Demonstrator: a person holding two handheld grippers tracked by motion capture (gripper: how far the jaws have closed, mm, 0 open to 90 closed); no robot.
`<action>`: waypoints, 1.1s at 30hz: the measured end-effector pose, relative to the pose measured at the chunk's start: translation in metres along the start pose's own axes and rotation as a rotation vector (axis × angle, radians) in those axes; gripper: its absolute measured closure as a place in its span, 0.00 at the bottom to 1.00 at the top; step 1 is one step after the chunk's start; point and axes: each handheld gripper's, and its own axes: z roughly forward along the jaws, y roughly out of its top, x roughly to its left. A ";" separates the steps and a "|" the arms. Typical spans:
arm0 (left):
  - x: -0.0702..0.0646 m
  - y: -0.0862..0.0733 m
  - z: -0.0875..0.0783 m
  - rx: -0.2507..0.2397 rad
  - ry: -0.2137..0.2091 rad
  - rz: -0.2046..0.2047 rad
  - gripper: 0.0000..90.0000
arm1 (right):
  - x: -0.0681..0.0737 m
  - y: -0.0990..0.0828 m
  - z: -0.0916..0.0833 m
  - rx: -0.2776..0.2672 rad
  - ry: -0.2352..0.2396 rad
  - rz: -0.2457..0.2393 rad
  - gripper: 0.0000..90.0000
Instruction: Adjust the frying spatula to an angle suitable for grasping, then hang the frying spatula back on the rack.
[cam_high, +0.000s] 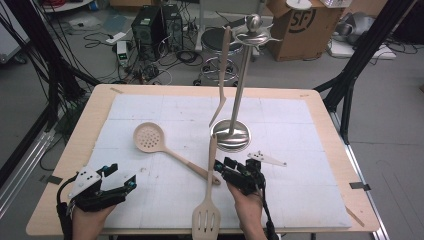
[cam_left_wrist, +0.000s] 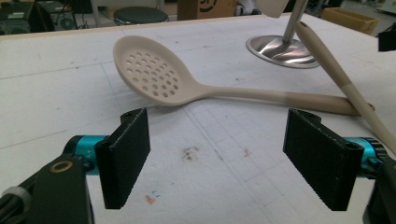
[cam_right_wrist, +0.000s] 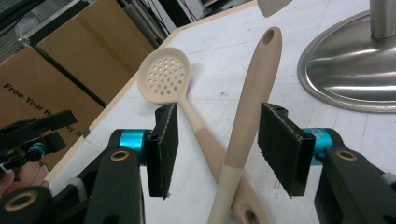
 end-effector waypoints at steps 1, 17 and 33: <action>0.000 0.000 0.000 0.002 -0.004 0.000 0.26 | 0.000 0.000 0.000 0.002 0.000 -0.002 0.53; 0.004 0.000 -0.001 -0.012 -0.025 -0.046 0.26 | -0.003 -0.007 0.019 0.110 -0.056 0.028 0.53; 0.004 0.000 -0.001 -0.014 -0.033 -0.051 0.26 | -0.005 -0.014 0.041 0.172 -0.126 0.038 0.52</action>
